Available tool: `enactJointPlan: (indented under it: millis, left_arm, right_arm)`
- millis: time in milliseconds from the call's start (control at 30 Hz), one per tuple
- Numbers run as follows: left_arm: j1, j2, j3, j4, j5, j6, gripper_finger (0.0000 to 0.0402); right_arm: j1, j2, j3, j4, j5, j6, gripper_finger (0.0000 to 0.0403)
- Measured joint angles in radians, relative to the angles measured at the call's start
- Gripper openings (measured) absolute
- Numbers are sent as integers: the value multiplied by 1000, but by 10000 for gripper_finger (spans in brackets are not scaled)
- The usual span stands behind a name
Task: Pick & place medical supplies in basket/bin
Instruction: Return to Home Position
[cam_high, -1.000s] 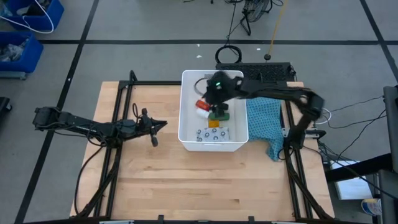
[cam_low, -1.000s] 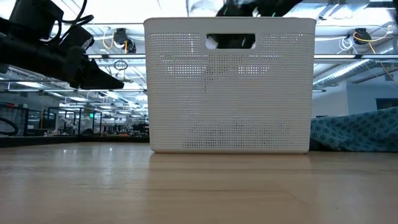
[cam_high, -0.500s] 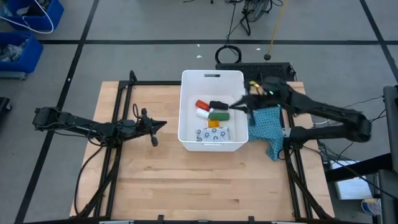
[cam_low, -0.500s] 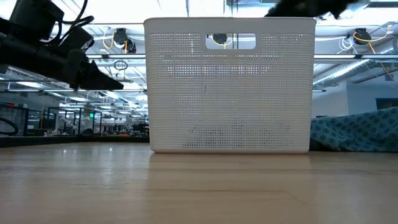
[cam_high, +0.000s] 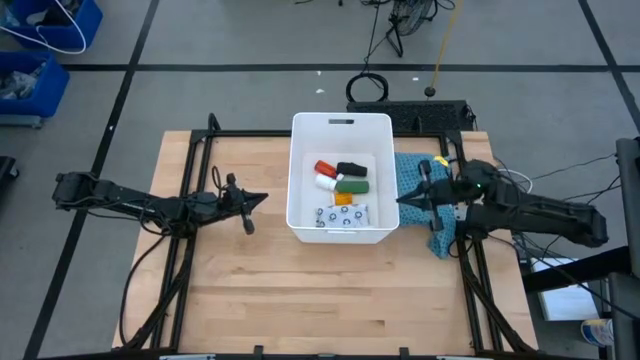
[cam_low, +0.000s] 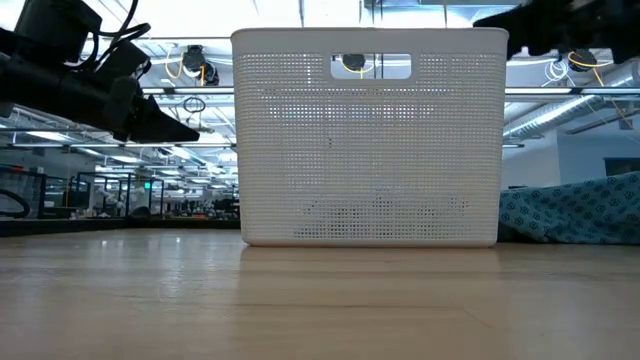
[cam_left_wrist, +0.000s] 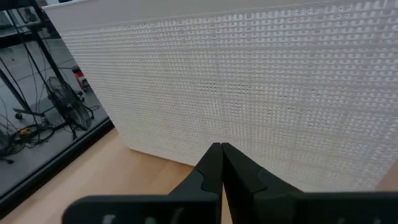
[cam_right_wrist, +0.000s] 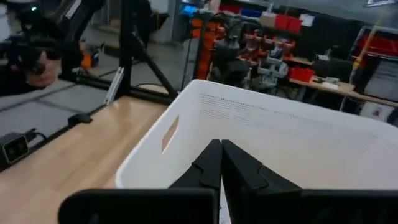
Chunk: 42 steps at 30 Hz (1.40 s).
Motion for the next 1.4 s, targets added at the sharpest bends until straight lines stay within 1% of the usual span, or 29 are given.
enactJointPlan:
  millis: [133, 233, 300, 400, 467, 533, 633, 767, 867, 933, 1067, 1133, 1233, 1400]
  left_arm:
    - [0, 0, 0, 6, 10, 0, 3]
    - [0, 0, 0, 38, 13, 10, 7]
    - [-1, 0, 0, 71, 39, 26, 9]
    - [-1, 0, 0, 99, 83, 47, 3]
    - [-4, 0, -11, 135, 100, 55, 5]
    - [-15, 0, -32, 183, 100, 69, 5]
    - [-34, 0, -73, 260, 103, 100, 3]
    - [-40, -2, -74, 268, 104, 105, 5]
    - [-40, -2, -74, 266, 108, 109, 3]
    - [-40, -2, -74, 276, 108, 109, 5]
    - [-40, -2, -74, 281, 119, 115, 3]
    - [-40, -2, -74, 288, 129, 118, 4]
    - [-41, -2, -74, 305, 145, 127, 4]
    - [-41, -2, -74, 314, 161, 126, 5]
  right_arm:
    - [0, -27, -84, 70, 8, 80, 0]
    - [0, -45, -152, 124, 14, 97, 0]
    - [0, -72, -210, 191, 35, 99, 0]
    - [0, -111, -297, 332, 36, 142, 0]
    - [0, -141, -333, 375, 35, 167, 0]
    - [0, -173, -347, 355, 36, 179, 0]
    - [-1, -212, -347, 276, 39, 170, 0]
    - [0, -254, -355, 194, 34, 151, 0]
    - [-1, -291, -354, 204, 32, 145, 0]
    - [0, -316, -389, 200, 28, 151, 0]
    - [-1, -376, -412, 216, 4, 168, 0]
    - [-1, -398, -412, 157, -2, 169, 0]
    - [-1, -440, -414, 167, -40, 174, 0]
    - [0, -474, -428, 124, -45, 199, 0]
